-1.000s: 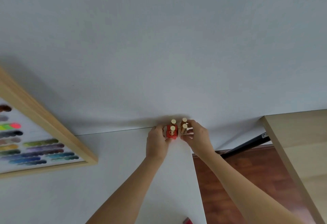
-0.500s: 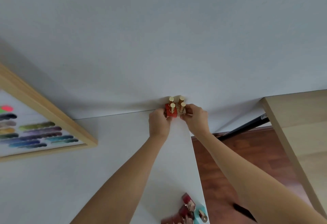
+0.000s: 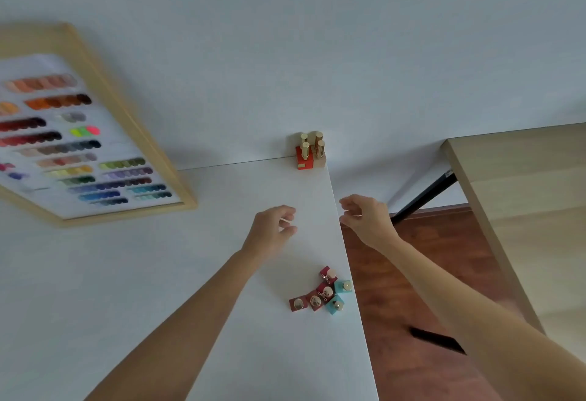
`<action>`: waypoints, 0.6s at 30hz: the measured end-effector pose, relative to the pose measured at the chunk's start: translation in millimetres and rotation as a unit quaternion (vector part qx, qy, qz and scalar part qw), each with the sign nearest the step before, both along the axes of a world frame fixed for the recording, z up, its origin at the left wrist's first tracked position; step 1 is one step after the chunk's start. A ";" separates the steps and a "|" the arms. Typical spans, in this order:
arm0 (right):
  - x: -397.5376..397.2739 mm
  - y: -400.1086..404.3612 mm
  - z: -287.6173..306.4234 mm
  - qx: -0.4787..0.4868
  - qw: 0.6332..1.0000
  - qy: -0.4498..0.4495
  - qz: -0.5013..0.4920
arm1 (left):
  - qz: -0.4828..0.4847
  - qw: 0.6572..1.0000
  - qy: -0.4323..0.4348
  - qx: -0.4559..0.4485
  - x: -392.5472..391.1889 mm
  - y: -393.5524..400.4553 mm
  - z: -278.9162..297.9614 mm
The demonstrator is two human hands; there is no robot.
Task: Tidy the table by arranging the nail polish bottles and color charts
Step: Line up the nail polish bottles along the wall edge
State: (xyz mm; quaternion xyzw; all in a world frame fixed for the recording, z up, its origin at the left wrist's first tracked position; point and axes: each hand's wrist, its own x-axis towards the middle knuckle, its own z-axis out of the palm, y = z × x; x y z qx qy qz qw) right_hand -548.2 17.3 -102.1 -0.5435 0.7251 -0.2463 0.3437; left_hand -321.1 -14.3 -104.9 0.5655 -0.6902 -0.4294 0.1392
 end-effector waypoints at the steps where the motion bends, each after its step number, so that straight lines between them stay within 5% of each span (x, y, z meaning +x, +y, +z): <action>1: -0.4 14.8 2.1 0.005 1.000 0.001 0.013 | -0.008 1.000 -0.003 0.002 7.1 14.8 2.1; 10: 18.0 118.2 12.9 0.000 0.999 0.033 0.013 | -0.124 0.989 -0.066 0.042 38.0 115.7 7.4; 18: 46.9 151.0 18.0 0.002 0.999 0.039 0.018 | -0.090 0.991 -0.097 -0.027 19.9 145.3 8.6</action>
